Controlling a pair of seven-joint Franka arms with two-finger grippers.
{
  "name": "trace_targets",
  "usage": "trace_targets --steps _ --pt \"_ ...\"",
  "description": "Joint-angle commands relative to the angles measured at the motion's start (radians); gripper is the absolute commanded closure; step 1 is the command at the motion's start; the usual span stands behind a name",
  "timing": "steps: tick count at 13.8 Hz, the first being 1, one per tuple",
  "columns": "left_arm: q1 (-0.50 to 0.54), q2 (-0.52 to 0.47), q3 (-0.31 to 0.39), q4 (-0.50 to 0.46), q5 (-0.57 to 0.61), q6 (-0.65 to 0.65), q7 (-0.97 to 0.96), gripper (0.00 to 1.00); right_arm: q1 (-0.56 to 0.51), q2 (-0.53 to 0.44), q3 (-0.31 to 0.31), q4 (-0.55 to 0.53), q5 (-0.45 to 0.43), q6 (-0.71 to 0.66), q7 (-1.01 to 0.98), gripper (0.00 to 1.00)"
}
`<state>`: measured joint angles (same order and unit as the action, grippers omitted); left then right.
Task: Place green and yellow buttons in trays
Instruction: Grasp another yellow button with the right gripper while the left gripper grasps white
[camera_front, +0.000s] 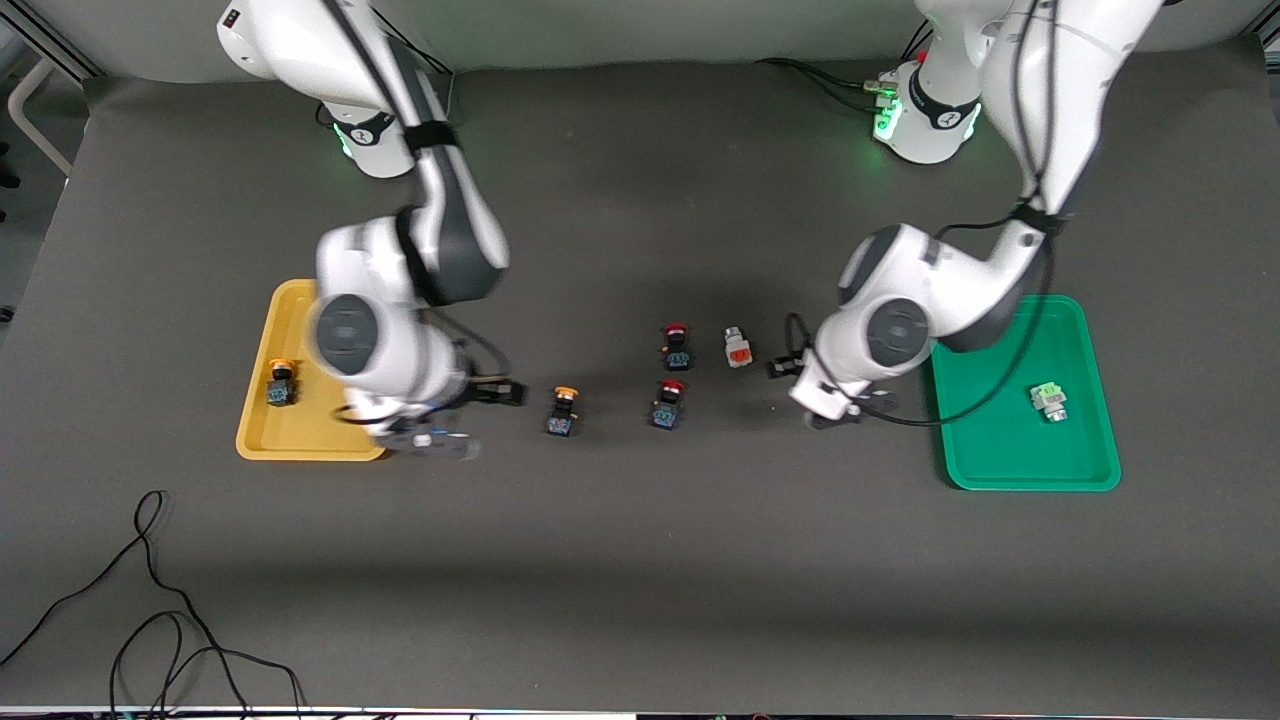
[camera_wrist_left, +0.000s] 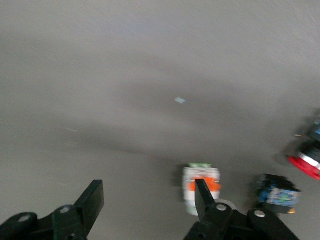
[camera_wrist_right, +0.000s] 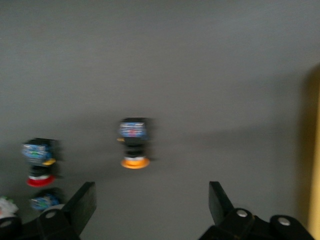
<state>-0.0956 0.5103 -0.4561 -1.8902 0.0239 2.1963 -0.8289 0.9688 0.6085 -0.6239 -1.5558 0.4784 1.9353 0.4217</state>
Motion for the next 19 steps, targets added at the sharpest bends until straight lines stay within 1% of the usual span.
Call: trace_targets --steps 1,3,5,8,10,12,13,14,15,16,17,18,19 --pt "-0.09 0.06 0.013 -0.006 -0.001 0.112 -0.137 0.17 -0.019 0.086 0.023 0.091 0.034 0.042 0.058 0.0" --pt "-0.128 0.086 0.014 -0.006 0.004 0.152 -0.185 0.17 -0.019 0.129 0.027 0.085 0.034 0.123 0.057 0.0" --pt "-0.162 0.093 0.017 -0.012 0.011 0.157 -0.219 0.17 -0.019 0.187 0.053 0.08 0.034 0.201 0.055 0.0" --pt "-0.17 0.091 0.019 -0.027 0.024 0.155 -0.223 0.18 -0.033 0.252 0.093 0.079 0.034 0.278 0.048 0.0" --pt "-0.161 0.094 0.033 -0.044 0.106 0.157 -0.225 0.18 -0.033 0.269 0.118 0.06 0.035 0.307 0.049 0.0" --pt "-0.156 0.093 0.034 -0.049 0.11 0.149 -0.222 0.18 -0.033 0.269 0.124 0.031 0.034 0.338 0.049 0.01" --pt "-0.153 0.091 0.034 -0.05 0.113 0.145 -0.217 0.18 -0.028 0.269 0.124 0.016 0.035 0.338 0.046 0.05" --pt "-0.15 0.093 0.034 -0.05 0.114 0.148 -0.216 0.18 -0.021 0.263 0.124 0.005 0.034 0.332 0.046 0.15" --pt "-0.148 0.094 0.037 -0.05 0.116 0.151 -0.214 0.18 -0.019 0.257 0.124 -0.001 0.034 0.329 0.048 0.32" --pt "-0.148 0.094 0.043 -0.052 0.125 0.151 -0.214 0.18 -0.019 0.254 0.124 -0.004 0.034 0.326 0.046 0.45" --pt "-0.148 0.094 0.045 -0.056 0.136 0.151 -0.214 0.34 -0.019 0.247 0.124 -0.007 0.034 0.324 0.048 0.55" --pt "-0.148 0.093 0.045 -0.058 0.139 0.151 -0.216 0.76 -0.013 0.24 0.124 -0.006 0.034 0.309 0.052 0.63" --pt "-0.148 0.093 0.045 -0.058 0.139 0.151 -0.216 1.0 -0.012 0.226 0.124 -0.004 0.034 0.282 0.052 0.68"
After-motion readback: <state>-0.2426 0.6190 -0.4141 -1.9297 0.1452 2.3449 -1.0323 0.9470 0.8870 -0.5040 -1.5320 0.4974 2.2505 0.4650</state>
